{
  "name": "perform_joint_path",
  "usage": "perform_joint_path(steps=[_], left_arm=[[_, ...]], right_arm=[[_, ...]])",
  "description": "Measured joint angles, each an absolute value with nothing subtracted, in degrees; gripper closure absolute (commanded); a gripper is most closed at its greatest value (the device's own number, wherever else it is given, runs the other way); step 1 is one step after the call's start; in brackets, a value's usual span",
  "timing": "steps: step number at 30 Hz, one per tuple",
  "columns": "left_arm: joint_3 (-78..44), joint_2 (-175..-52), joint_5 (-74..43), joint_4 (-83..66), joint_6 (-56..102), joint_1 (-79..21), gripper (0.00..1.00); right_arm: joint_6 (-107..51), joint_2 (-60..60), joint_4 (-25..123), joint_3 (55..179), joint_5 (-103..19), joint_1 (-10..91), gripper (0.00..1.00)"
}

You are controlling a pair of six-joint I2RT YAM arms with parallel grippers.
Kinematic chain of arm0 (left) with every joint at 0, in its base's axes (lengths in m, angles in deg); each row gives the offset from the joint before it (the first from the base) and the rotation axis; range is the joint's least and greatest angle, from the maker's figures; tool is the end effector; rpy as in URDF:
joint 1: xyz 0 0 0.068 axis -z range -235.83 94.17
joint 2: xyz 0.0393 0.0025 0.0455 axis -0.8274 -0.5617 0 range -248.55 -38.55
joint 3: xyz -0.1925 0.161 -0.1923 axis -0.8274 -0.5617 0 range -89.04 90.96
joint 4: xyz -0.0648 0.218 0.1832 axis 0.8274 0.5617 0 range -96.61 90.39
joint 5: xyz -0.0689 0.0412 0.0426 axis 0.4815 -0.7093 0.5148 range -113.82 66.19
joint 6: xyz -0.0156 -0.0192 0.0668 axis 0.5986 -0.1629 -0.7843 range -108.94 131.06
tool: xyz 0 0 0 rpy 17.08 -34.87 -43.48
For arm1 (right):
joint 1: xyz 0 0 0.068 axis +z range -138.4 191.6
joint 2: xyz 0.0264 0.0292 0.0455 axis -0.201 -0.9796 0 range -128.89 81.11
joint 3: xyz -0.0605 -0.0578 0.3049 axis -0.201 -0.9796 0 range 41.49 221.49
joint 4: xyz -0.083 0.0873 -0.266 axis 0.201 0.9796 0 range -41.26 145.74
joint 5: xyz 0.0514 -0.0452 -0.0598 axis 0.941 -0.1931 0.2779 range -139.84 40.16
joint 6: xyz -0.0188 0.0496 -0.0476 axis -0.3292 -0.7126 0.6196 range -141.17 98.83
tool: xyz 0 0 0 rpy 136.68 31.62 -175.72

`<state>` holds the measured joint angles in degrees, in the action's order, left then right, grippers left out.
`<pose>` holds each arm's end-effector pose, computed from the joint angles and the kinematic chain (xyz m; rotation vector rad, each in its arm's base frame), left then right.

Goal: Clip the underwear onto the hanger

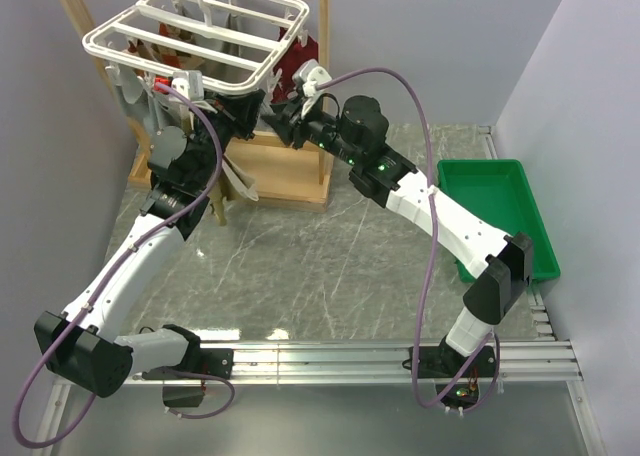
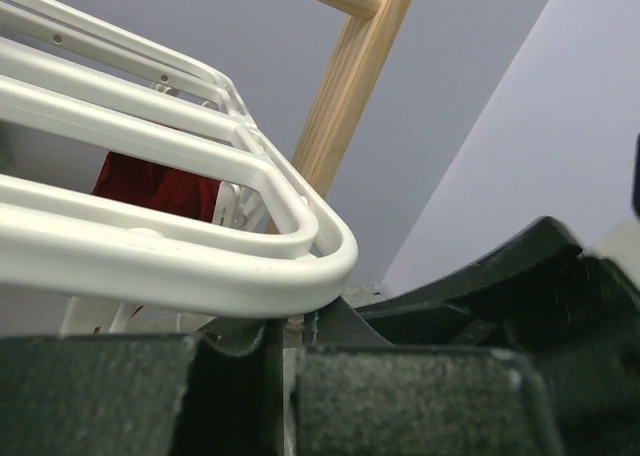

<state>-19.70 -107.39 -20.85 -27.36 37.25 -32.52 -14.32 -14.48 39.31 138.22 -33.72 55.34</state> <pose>0.2826 -0.1250 0.5117 0.0156 1.2373 -0.7859 0.3169 0.3259 0.5100 -0.8213 1.1742 0.7278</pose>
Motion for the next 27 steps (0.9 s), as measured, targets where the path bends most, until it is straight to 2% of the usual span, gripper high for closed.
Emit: perform_joint_path(steps=[4, 9, 16, 23, 27], left_arm=[[-19.68, -107.41, -20.83, -27.80, 37.30, -32.69, 1.00], [-19.44, -107.43, -20.63, -27.82, 37.30, -32.78, 1.00], [-18.04, -108.02, -20.20, -27.60, 37.52, -32.78, 1.00], [-16.79, -108.22, -19.96, -26.66, 37.71, -32.78, 0.99], [-16.31, -108.70, -19.56, -26.60, 37.78, -32.78, 1.00]], right_arm=[[-16.81, -13.61, 38.80, 134.70, -32.76, 55.15, 0.42], [-24.02, -10.81, 32.68, 121.79, -28.49, 52.02, 0.41], [-32.39, -10.55, 14.80, 100.50, -22.16, 48.46, 0.43], [-30.78, -12.64, 3.77, 97.65, -19.07, 52.81, 0.46], [-26.97, -15.38, -3.12, 97.55, -20.36, 56.98, 0.42]])
